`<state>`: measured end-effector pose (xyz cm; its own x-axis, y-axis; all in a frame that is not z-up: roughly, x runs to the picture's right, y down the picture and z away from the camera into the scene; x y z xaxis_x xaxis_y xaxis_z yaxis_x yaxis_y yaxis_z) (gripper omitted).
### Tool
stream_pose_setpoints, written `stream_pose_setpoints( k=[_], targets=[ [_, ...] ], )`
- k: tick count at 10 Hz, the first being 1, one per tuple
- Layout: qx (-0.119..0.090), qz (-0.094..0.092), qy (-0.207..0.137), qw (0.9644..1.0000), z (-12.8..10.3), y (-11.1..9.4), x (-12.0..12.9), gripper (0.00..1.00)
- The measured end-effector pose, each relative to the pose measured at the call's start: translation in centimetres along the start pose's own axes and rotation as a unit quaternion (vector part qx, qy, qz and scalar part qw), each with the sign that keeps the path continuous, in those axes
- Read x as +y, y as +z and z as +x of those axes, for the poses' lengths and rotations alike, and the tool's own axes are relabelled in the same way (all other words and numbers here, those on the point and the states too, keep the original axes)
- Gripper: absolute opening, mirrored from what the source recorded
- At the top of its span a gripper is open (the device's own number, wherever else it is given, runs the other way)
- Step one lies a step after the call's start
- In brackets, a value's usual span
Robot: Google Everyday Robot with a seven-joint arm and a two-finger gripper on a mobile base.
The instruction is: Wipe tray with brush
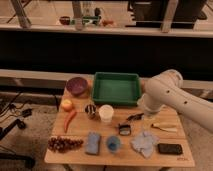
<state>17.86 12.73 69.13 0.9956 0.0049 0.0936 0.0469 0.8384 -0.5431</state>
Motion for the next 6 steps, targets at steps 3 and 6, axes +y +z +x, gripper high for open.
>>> stream_pose_setpoints(
  k=[3, 6],
  targets=[
    [-0.019, -0.028, -0.003, 0.9994, -0.9, 2.6, -0.6, 0.80],
    [-0.031, -0.063, 0.006, 0.9975, -1.1, 6.4, -1.2, 0.80]
  ],
)
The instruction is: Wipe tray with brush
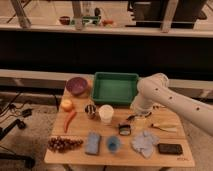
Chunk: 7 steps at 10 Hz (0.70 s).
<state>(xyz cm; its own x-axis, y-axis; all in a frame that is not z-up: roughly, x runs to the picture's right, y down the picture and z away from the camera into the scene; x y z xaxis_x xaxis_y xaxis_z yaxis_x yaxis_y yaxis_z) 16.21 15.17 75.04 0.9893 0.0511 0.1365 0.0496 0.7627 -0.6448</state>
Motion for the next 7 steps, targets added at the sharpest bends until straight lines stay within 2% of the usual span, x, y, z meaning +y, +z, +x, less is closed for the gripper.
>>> stream_pose_setpoints(
  k=[5, 7],
  targets=[
    [-0.002, -0.002, 0.003, 1.0000, 0.1, 0.1, 0.0, 0.80],
    [-0.003, -0.013, 0.001, 0.9999, 0.3, 1.7, 0.1, 0.80]
  ],
)
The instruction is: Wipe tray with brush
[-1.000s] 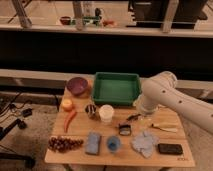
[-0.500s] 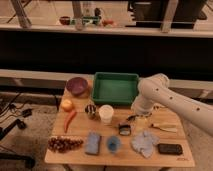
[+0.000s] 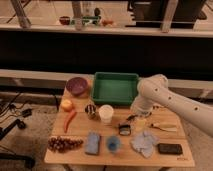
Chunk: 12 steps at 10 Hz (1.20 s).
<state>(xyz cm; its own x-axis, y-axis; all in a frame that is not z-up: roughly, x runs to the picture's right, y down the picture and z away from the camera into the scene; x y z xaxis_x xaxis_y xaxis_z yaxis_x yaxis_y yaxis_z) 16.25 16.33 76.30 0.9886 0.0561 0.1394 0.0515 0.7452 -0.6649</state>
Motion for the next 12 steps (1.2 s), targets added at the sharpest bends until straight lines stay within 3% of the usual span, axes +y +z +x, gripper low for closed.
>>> stream_pose_setpoints(
  k=[2, 7, 10, 12],
  targets=[
    [0.002, -0.003, 0.008, 1.0000, 1.3, 2.2, -0.4, 0.80],
    [0.008, 0.001, 0.036, 0.9993, 4.2, 3.6, -1.5, 0.80],
    [0.003, 0.006, 0.046, 0.9989, 4.7, 4.8, -2.3, 0.80],
    [-0.011, 0.022, 0.048, 0.9985, 4.1, 5.2, -3.7, 0.80]
  ],
)
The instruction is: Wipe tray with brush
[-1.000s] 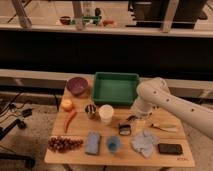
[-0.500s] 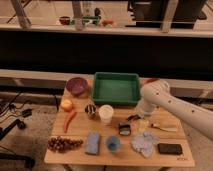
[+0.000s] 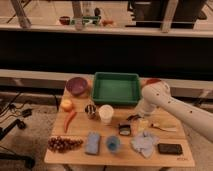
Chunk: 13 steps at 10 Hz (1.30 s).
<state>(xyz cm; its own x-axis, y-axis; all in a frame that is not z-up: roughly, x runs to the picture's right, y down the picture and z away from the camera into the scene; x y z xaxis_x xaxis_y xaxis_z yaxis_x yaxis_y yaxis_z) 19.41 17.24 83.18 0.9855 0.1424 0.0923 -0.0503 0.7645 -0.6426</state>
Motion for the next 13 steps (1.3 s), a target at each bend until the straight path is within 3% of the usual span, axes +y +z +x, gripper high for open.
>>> stream_pose_setpoints(
  k=[2, 5, 10, 11, 13],
  targets=[
    [-0.011, 0.010, -0.006, 0.9999, -1.1, 0.4, -1.2, 0.80],
    [-0.023, 0.013, -0.010, 0.9996, -0.6, 2.0, -2.3, 0.80],
    [-0.024, 0.008, -0.002, 0.9997, 3.5, 4.0, -3.2, 0.80],
    [-0.024, 0.009, 0.000, 0.9997, 3.6, 3.9, -3.3, 0.77],
    [-0.024, 0.013, 0.010, 0.9996, 4.2, 3.5, -3.4, 0.58]
  ],
)
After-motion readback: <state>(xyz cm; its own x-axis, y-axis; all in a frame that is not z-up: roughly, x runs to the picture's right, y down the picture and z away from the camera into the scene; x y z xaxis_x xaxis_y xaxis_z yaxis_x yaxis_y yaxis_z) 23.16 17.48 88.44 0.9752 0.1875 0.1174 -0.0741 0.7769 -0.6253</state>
